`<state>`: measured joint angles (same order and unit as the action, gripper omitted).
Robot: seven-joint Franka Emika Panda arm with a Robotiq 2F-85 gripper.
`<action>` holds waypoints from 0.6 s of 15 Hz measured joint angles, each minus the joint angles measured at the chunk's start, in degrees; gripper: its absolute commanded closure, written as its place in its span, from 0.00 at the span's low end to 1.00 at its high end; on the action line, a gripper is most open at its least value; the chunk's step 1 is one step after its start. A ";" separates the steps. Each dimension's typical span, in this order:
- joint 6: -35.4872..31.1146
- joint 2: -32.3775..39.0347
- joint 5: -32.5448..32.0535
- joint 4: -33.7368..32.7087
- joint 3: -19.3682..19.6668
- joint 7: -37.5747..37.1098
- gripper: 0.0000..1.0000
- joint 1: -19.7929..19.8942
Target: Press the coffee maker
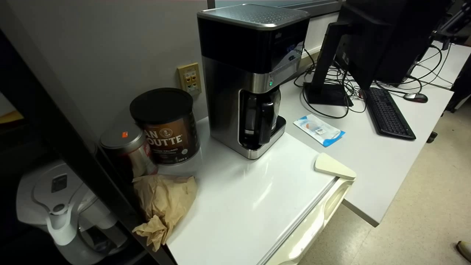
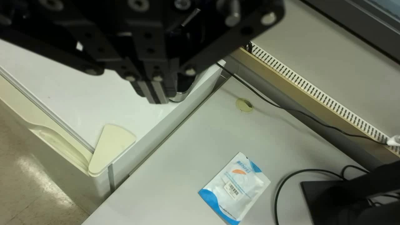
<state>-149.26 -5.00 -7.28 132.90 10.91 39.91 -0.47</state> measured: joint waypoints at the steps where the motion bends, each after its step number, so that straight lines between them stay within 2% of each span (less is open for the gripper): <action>1: -1.24 1.79 1.49 -0.71 -0.78 1.04 0.99 -0.03; 9: -7.97 14.97 11.24 -9.95 -8.72 8.06 1.00 1.60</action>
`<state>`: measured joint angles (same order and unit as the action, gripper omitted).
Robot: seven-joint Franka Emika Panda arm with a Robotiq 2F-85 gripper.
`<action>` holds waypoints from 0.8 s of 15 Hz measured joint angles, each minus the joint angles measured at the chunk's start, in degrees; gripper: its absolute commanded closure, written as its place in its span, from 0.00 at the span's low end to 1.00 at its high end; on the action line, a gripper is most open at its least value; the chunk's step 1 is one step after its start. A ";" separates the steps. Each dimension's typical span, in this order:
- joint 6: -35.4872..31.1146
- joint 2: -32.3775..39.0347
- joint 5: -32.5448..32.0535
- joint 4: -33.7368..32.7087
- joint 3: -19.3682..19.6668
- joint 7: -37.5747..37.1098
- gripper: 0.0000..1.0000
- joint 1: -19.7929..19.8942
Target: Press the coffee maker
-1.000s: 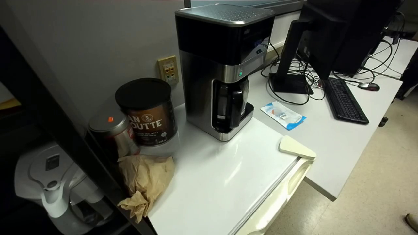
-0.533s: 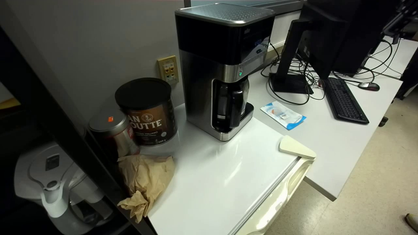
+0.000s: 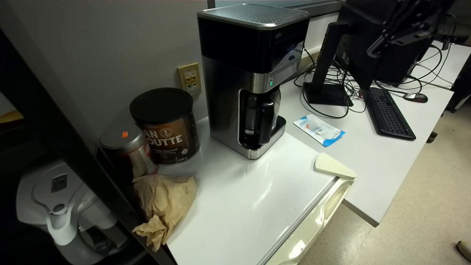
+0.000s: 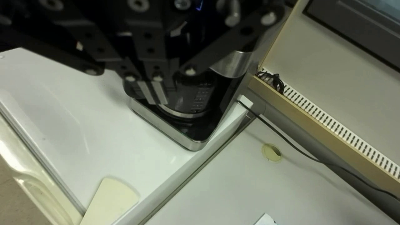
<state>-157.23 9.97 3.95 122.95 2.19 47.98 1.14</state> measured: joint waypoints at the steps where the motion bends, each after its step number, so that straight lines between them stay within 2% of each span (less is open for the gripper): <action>1: -0.81 1.59 0.58 -1.40 -1.15 0.58 1.00 0.60; 6: -3.01 9.59 1.00 -9.29 -5.88 1.25 1.00 3.91; 12: -3.06 17.35 0.35 -17.93 -9.04 1.27 1.00 6.37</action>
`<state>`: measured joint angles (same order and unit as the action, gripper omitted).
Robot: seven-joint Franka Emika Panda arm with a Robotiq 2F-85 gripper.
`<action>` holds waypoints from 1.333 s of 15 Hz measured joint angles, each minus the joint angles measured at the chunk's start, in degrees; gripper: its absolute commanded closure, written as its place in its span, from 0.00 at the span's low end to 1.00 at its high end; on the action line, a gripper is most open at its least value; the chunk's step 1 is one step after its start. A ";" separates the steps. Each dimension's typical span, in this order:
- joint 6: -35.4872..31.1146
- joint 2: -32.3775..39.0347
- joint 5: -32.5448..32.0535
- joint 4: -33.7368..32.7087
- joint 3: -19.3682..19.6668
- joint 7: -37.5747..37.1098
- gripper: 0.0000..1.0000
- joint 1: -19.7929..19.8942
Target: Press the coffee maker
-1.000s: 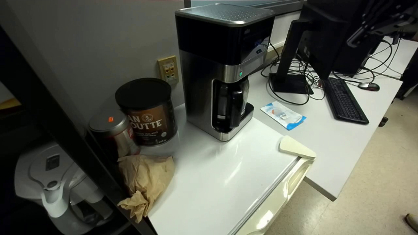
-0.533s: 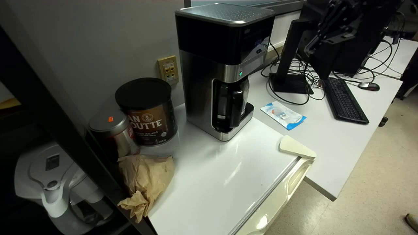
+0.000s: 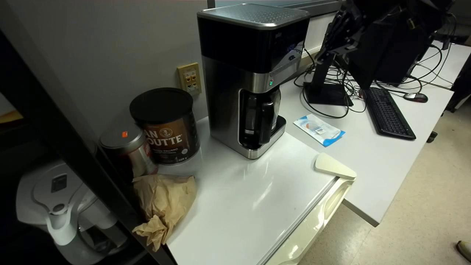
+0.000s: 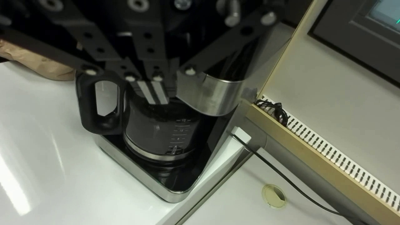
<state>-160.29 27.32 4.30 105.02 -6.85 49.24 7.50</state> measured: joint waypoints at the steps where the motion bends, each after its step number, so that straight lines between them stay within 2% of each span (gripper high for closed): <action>1: 0.00 0.91 -0.12 -1.05 -0.41 0.02 1.00 0.23; 9: 0.09 5.99 -0.55 -7.60 -2.91 0.08 1.00 1.33; 16: 0.42 6.22 -0.57 -7.89 -4.01 0.29 1.00 2.38; 20: 0.71 5.24 -0.13 -6.16 -6.95 1.33 1.00 4.67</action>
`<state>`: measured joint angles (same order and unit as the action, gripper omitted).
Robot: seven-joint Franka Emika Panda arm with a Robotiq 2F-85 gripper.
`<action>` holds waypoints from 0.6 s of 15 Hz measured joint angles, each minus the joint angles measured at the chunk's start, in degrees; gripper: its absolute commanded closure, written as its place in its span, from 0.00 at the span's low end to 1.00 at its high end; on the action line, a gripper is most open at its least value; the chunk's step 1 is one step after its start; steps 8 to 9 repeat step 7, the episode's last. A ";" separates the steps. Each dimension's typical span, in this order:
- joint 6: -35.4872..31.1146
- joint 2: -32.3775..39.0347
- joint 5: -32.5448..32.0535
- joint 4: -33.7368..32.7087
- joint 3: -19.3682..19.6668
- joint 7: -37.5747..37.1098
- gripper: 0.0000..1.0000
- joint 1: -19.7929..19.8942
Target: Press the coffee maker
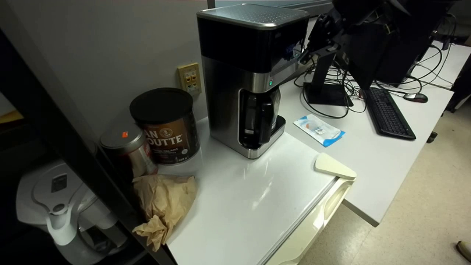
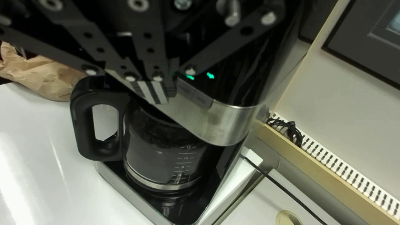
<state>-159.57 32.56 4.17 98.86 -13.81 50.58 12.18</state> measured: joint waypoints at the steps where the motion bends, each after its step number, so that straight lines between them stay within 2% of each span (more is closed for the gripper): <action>1: -0.03 -0.87 0.03 1.33 -0.51 0.24 1.00 0.47; 7: -0.25 -9.85 0.38 13.70 -2.07 3.99 1.00 2.58; 9: -0.25 -9.85 0.38 13.70 -2.07 3.99 1.00 2.58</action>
